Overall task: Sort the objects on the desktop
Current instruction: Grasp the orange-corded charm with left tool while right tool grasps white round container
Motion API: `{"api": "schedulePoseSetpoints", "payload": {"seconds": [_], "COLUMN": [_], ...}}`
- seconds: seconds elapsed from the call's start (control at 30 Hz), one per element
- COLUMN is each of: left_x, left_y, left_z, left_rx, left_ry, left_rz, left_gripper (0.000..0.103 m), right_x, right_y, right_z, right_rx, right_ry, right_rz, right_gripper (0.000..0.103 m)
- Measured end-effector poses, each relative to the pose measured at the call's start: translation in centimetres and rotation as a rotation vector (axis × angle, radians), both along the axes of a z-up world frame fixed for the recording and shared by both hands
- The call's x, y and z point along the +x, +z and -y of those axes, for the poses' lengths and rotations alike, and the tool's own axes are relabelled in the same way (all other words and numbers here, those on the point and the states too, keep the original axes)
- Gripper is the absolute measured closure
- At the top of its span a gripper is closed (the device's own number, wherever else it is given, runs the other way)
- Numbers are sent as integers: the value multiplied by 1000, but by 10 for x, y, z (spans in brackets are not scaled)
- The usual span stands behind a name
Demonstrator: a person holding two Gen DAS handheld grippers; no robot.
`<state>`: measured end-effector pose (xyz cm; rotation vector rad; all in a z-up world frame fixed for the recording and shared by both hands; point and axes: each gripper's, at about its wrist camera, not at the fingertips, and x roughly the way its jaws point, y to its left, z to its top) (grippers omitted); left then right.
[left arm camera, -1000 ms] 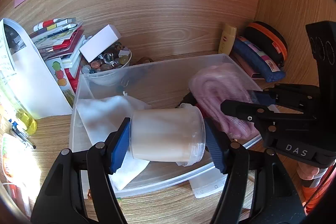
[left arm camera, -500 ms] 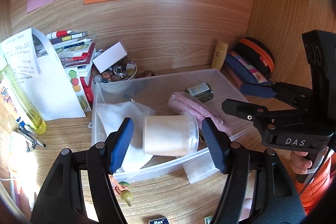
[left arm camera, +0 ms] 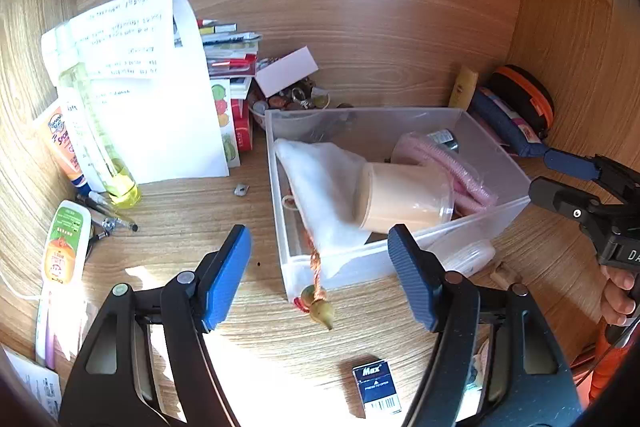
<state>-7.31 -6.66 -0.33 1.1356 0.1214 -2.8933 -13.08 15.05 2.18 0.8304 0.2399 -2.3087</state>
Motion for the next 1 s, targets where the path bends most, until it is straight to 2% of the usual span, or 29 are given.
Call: {"api": "schedulePoseSetpoints", "payload": {"seconds": [0.1, 0.3, 0.57, 0.7, 0.8, 0.9, 1.0], "left_x": [6, 11, 4, 3, 2, 1, -3], "left_y": [-12, -33, -56, -59, -60, -59, -61], "left_z": [4, 4, 1, 0, 0, 1, -1], "left_rx": [14, 32, 26, 33, 41, 68, 84], "left_ry": [8, 7, -5, -6, -2, -5, -11], "left_rz": [24, 68, 127, 129, 129, 119, 124], "left_gripper": [33, 33, 33, 33, 37, 40, 53], "right_x": [10, 22, 24, 22, 19, 18, 16], "right_y": [-3, -16, -43, -55, -63, -65, -66], "right_z": [6, 15, 27, 34, 42, 49, 55], "right_rx": [27, 46, 100, 123, 145, 160, 170], "right_ry": [11, 40, 61, 65, 81, 92, 85], "right_rz": [-9, 27, 114, 164, 207, 214, 210], "right_gripper": [32, 23, 22, 22, 22, 22, 22]}}
